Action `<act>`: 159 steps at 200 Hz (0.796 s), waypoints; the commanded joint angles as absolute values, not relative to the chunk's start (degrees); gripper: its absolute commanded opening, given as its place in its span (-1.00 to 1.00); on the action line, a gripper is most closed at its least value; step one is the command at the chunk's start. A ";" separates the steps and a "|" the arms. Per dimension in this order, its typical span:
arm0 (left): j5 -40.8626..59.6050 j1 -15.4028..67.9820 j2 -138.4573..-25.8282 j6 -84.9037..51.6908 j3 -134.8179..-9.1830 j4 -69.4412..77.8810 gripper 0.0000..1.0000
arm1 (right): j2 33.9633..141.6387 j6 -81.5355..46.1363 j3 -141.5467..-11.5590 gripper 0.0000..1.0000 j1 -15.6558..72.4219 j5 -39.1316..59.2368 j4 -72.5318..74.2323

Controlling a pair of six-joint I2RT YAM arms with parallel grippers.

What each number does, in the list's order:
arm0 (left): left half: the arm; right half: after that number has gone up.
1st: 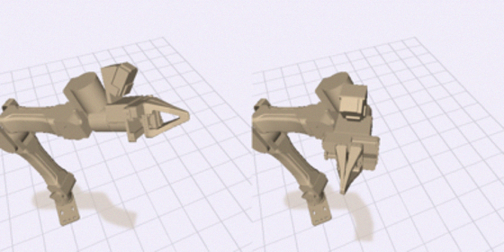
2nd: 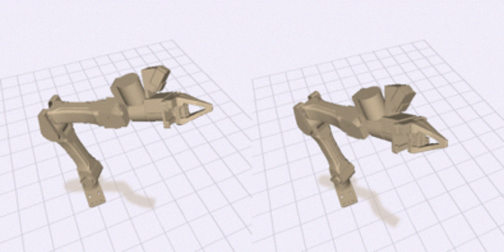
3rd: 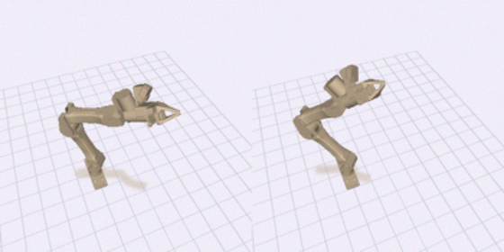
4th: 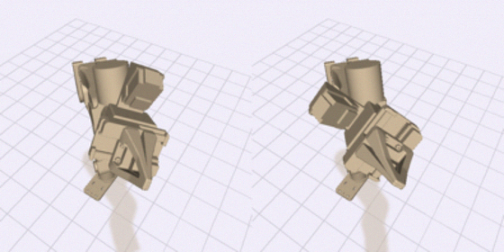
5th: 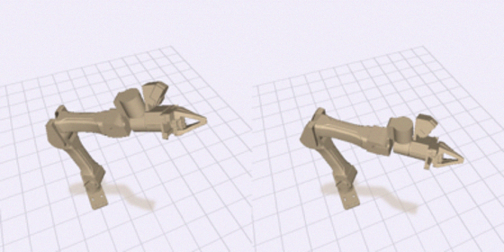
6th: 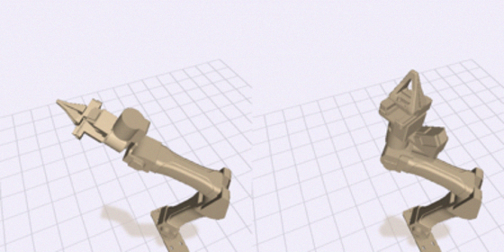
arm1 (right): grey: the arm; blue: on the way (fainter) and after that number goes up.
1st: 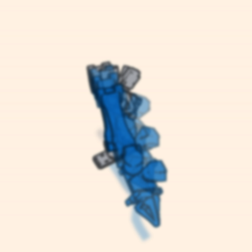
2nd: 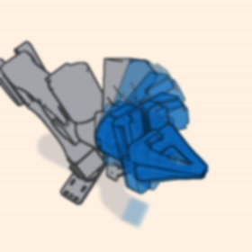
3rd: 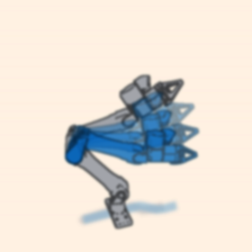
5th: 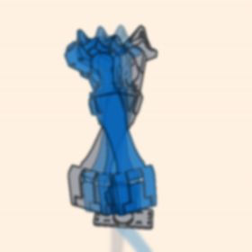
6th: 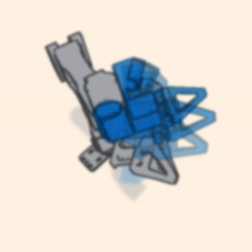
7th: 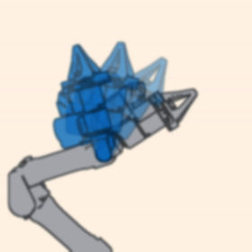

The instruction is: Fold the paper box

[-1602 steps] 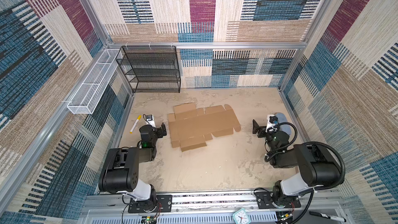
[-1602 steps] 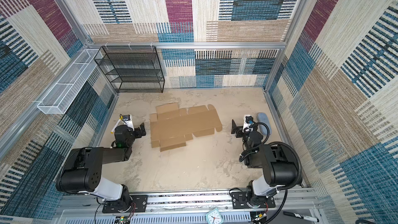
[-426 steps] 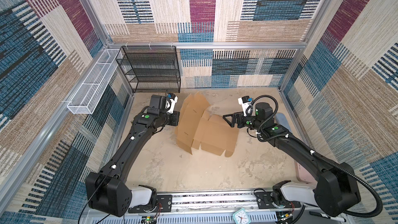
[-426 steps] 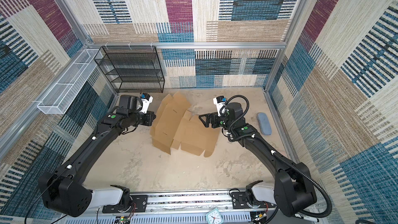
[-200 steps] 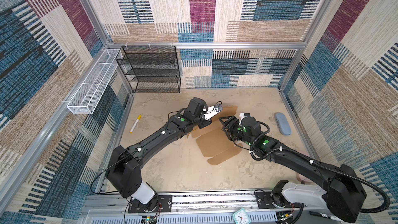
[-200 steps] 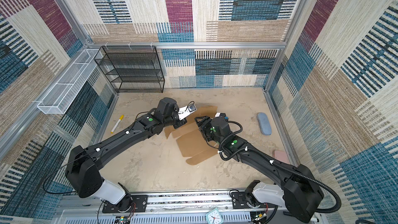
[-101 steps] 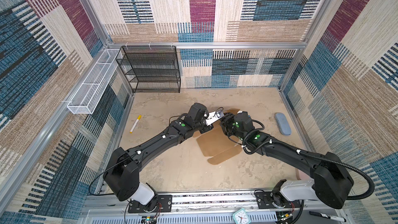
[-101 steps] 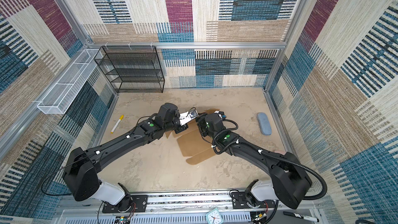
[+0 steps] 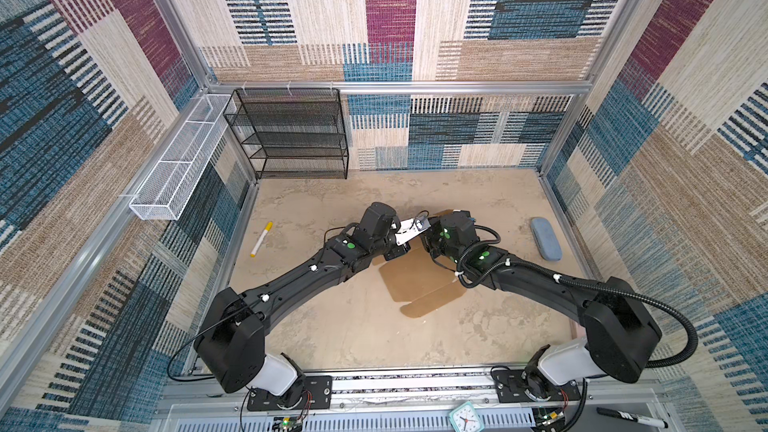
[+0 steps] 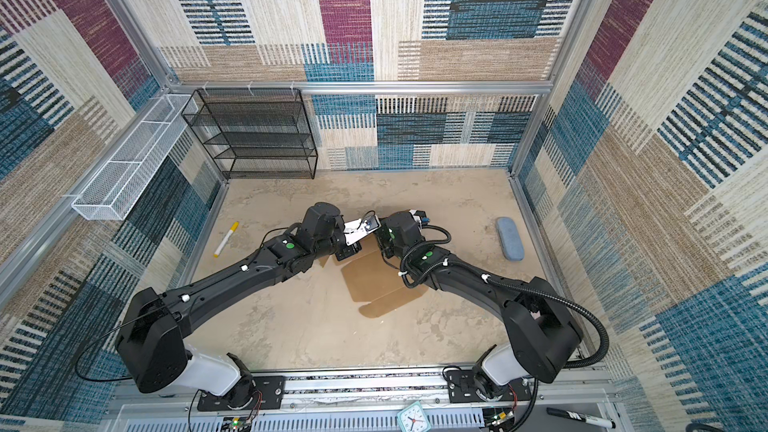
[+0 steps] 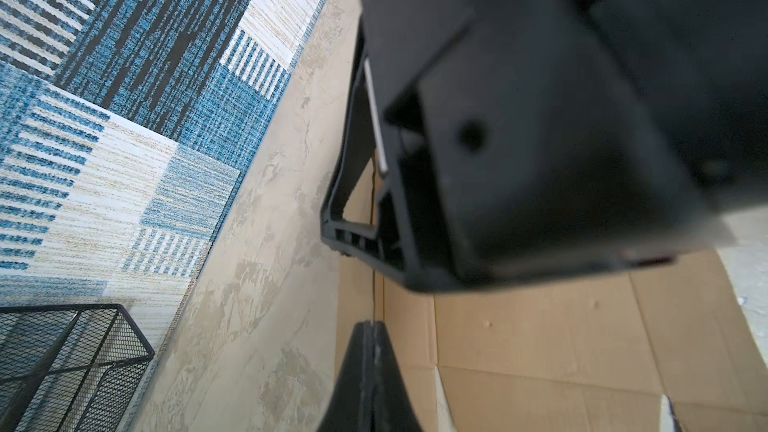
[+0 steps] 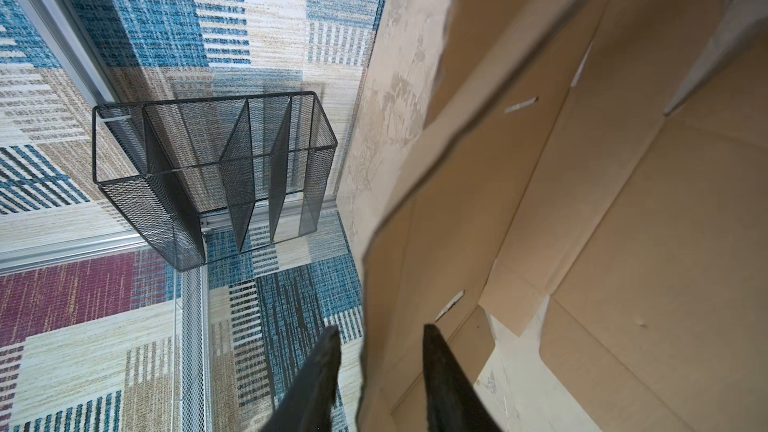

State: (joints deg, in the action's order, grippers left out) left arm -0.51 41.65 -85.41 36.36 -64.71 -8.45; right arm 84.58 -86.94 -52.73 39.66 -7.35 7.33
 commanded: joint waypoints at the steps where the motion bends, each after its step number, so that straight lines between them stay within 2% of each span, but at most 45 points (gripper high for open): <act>1: 0.62 41.66 -85.16 37.26 -64.43 -6.68 -1.00 | 85.15 -86.31 -53.61 -0.33 39.64 -8.59 7.31; 24: 0.62 41.65 -85.02 37.34 -64.25 -6.68 -1.00 | 85.35 -85.87 -54.14 -0.38 39.64 -9.44 6.51; 69: 0.26 41.65 -84.99 37.10 -63.54 -5.86 -1.00 | 86.04 -85.69 -54.31 -0.63 39.64 -10.25 6.41; 159: -0.97 41.57 -84.27 36.15 -63.19 -4.78 -1.00 | 87.55 -85.95 -54.93 -1.00 39.56 -10.45 5.73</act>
